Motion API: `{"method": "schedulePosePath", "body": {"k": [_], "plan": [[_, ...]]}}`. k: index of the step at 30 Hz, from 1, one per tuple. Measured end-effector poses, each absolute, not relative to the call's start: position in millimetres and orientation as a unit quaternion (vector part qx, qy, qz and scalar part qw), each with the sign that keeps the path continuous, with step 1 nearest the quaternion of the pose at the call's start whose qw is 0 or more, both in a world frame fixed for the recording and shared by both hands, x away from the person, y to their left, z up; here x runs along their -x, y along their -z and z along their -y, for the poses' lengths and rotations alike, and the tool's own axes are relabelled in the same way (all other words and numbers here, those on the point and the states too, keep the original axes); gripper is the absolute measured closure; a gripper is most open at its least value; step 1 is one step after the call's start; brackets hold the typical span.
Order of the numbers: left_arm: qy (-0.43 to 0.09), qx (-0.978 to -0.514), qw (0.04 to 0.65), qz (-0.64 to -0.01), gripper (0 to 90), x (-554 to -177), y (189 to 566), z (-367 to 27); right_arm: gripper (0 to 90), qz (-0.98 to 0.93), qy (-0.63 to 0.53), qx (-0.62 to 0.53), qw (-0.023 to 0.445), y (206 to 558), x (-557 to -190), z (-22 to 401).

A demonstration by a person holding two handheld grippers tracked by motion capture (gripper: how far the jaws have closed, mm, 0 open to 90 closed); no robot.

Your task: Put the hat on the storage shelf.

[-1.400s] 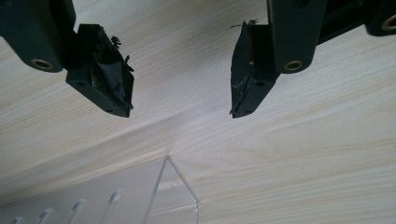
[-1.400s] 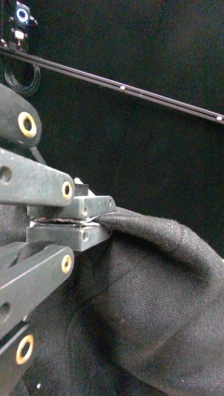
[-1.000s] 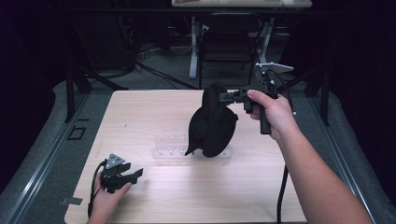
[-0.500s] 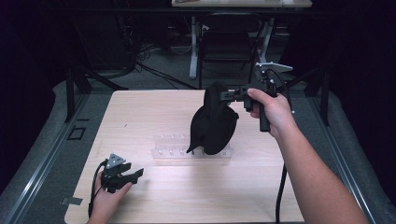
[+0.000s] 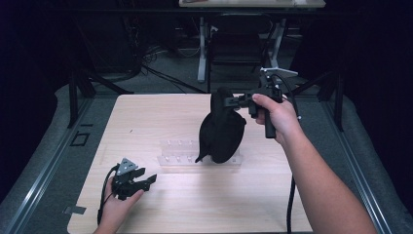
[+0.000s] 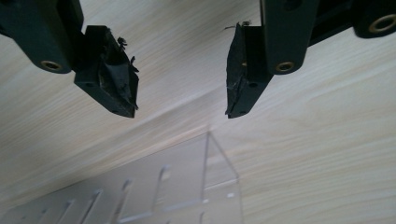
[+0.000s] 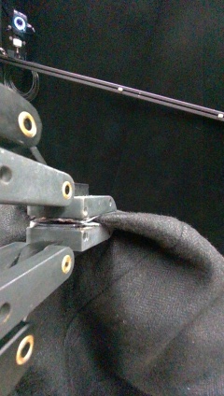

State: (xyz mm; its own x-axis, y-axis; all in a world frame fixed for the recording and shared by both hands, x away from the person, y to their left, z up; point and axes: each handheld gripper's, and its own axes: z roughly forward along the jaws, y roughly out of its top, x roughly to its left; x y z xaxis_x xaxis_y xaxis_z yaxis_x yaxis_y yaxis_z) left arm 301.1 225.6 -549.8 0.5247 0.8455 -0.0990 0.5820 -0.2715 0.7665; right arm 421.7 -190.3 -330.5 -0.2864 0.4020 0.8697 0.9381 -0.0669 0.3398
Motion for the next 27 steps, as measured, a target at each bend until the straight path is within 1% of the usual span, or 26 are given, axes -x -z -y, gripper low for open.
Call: {"method": "schedulePosePath", "body": {"k": [3,4,11,18,20,27], "plan": [[-0.182,-0.78,0.394,-0.451,45.7,-300.0,544.2,-216.4,88.0,0.626,0.502,0.531,0.271,331.2,-421.8,187.0],[-0.196,-0.78,0.395,-0.443,46.1,-297.9,540.0,-210.4,88.0,0.624,0.505,0.529,0.274,331.9,-422.0,183.6],[-0.203,-0.787,0.396,-0.427,46.6,-294.3,534.9,-198.4,87.9,0.622,0.509,0.525,0.281,333.5,-422.9,175.9],[-0.204,-0.785,0.412,-0.415,52.3,-295.5,524.3,-183.8,87.9,0.617,0.515,0.523,0.282,334.4,-422.6,169.6],[-0.202,-0.788,0.413,-0.409,53.6,-296.2,521.7,-177.7,87.8,0.612,0.518,0.522,0.289,336.2,-423.1,167.5],[-0.202,-0.797,0.418,-0.387,54.7,-299.9,514.3,-154.7,87.8,0.607,0.525,0.518,0.297,339.3,-423.6,158.5]]}}
